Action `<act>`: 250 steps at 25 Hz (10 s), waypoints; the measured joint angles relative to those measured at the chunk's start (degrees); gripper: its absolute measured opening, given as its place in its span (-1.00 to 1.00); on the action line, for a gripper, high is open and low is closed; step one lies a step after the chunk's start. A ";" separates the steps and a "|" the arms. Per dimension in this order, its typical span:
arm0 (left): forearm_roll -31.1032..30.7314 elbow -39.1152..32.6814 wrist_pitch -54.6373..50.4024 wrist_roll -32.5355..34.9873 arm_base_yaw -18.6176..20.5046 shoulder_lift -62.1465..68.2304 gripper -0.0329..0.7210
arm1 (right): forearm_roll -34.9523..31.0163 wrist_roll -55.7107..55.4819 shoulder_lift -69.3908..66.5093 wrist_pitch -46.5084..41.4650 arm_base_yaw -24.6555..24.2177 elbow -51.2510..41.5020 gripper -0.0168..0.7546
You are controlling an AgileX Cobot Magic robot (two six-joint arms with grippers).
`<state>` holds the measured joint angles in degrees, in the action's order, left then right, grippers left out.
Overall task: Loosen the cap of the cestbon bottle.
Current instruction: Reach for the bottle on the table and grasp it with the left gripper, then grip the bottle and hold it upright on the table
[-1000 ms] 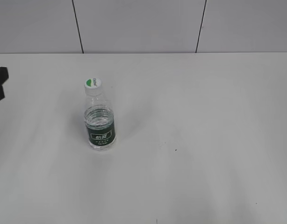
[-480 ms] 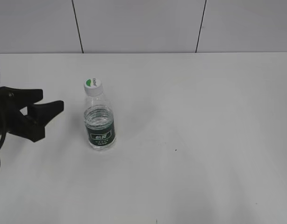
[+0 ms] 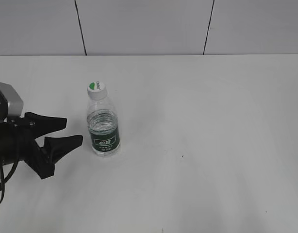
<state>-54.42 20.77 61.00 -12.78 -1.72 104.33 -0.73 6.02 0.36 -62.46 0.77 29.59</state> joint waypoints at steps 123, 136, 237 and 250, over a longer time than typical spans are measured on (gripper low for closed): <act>-13.32 22.78 7.88 -7.77 -6.58 22.73 0.41 | 0.00 -0.05 0.00 -0.05 0.00 0.00 0.28; -12.96 22.78 7.93 -7.71 -6.58 22.73 0.21 | 0.00 -0.05 0.00 -0.05 0.00 0.00 0.28; -8.27 34.18 2.77 -13.70 -20.74 26.00 0.19 | -0.65 -0.73 -21.91 -0.24 0.00 7.59 0.28; -8.32 34.18 2.71 -13.56 -20.74 26.00 0.19 | -3.50 6.83 -21.96 -0.85 0.00 7.93 0.28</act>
<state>-62.74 54.95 63.71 -26.34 -22.46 130.32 -4.23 12.85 -21.60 -63.32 0.77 37.52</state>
